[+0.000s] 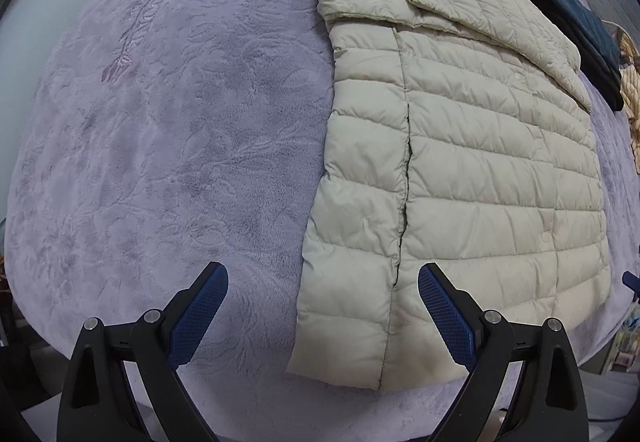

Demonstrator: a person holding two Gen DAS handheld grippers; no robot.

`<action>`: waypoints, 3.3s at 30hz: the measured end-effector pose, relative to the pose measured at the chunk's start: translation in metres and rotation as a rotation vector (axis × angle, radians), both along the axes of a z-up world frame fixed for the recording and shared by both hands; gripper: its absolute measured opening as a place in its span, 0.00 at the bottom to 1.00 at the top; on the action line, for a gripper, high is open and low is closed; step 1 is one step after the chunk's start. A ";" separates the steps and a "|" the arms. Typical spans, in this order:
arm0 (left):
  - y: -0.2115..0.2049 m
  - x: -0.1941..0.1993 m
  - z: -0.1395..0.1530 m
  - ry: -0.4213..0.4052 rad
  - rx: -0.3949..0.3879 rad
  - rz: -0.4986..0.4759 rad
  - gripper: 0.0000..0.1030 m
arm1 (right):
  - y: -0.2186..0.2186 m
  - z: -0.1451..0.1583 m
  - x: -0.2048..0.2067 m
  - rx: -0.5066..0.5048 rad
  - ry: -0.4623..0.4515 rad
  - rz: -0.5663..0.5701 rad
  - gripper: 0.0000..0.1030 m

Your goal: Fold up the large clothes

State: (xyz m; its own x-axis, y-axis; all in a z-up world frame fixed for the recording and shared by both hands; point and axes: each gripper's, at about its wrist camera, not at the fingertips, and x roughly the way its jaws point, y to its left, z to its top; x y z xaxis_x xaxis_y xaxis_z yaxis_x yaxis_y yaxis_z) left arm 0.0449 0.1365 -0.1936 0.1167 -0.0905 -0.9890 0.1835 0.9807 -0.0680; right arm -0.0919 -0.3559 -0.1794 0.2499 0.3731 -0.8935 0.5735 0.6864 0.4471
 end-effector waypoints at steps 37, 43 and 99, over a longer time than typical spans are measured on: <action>-0.004 -0.004 -0.055 0.249 -0.282 0.056 0.48 | 0.007 -0.084 -0.023 0.516 -0.083 -0.310 0.97; -0.001 -0.003 -0.046 0.246 -0.335 0.027 0.16 | 0.007 -0.082 -0.024 0.483 -0.057 -0.308 0.27; -0.022 0.210 0.122 -0.232 -0.578 0.097 0.12 | -0.045 0.099 0.227 0.383 -0.498 0.055 0.13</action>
State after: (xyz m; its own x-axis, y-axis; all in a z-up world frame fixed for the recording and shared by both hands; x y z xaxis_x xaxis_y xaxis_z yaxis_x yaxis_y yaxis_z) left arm 0.2554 0.1146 -0.0716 0.3566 -0.5812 -0.7314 0.1693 0.8102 -0.5612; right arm 0.1347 -0.4012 -0.0803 0.5725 0.6682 -0.4751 0.2014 0.4471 0.8715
